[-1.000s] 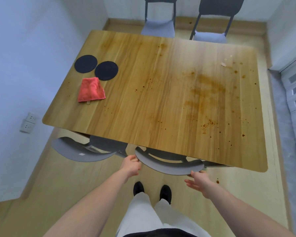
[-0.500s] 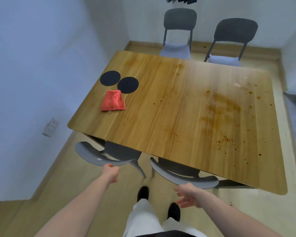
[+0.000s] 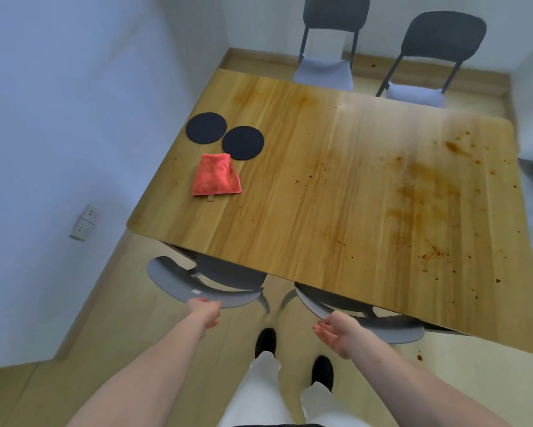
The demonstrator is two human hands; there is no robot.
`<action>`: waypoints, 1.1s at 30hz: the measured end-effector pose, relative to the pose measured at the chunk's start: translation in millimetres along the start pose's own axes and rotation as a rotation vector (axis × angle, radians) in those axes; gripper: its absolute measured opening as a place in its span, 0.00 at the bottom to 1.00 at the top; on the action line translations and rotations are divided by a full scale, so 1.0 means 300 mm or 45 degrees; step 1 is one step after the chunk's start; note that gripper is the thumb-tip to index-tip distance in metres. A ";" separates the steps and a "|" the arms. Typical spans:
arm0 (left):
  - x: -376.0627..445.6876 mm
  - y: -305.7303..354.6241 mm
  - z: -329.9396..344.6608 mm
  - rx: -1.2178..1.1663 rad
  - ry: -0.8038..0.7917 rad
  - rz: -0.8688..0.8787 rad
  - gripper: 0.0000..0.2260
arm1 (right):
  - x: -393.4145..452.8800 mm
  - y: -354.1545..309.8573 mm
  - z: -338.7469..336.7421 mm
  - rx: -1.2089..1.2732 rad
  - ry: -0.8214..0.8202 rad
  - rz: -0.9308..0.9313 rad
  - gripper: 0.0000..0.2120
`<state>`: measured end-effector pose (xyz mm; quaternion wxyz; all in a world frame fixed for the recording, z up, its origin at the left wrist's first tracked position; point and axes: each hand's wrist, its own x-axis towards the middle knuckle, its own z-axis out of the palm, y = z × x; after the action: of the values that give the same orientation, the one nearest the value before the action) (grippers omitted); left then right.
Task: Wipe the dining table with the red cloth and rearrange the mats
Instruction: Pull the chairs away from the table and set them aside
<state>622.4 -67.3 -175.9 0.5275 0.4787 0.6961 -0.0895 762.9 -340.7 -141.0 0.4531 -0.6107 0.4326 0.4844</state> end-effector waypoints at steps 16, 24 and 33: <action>0.196 0.085 0.068 0.223 -0.124 0.114 0.13 | -0.087 0.082 -0.032 -0.244 0.082 -0.202 0.16; 0.031 0.026 0.029 0.818 -0.023 0.564 0.16 | -0.131 0.116 -0.147 -0.965 0.263 -0.604 0.25; -0.326 0.005 0.350 0.989 -0.264 1.010 0.13 | -0.235 0.108 -0.352 -0.994 0.239 -0.796 0.25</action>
<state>690.3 -188.7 -139.9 0.3713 0.8514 0.3234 -0.1805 741.7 -443.9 -63.3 0.2735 -0.8757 0.0546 0.3942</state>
